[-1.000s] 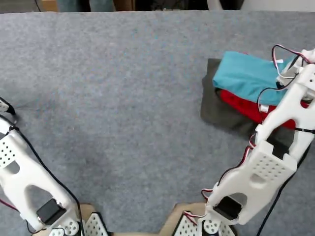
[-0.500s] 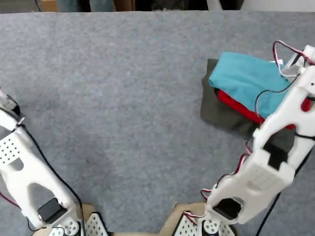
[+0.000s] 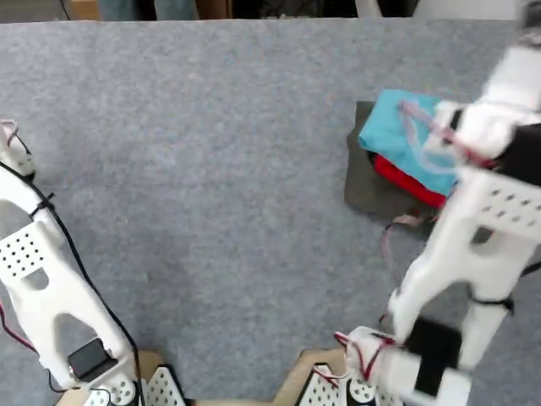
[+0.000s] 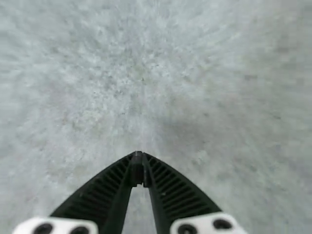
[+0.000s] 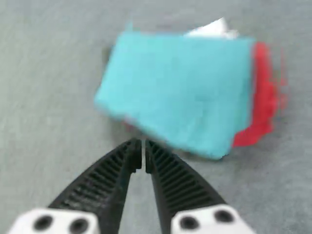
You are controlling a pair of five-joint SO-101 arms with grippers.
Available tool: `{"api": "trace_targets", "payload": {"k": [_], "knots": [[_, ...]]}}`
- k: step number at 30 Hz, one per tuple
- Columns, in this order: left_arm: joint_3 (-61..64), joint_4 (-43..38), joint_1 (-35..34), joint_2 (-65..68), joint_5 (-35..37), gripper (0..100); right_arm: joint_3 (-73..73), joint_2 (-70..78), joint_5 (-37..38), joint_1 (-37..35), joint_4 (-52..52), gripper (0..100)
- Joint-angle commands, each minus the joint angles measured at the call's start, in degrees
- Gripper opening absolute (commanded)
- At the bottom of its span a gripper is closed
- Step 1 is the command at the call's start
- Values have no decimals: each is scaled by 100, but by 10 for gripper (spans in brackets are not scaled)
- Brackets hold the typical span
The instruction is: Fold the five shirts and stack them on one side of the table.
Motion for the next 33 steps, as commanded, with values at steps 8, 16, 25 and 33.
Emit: {"api": "trace_targets", "payload": {"k": [8, 16, 25, 33], "knots": [[5719, -730, 927, -5459, -501, 28, 4716, -2677, 123, -1398, -2374, 15], [10440, -2426, 1376, -9248, -580, 28, 7688, -3793, 167, -1758, -3930, 15], [14932, -4325, 2299, -13811, -1609, 29, 9455, -4347, 114, -1767, -4730, 15], [16505, -3543, 2299, -15877, -2189, 29, 10905, -5182, 114, -1758, -5143, 15]]}}
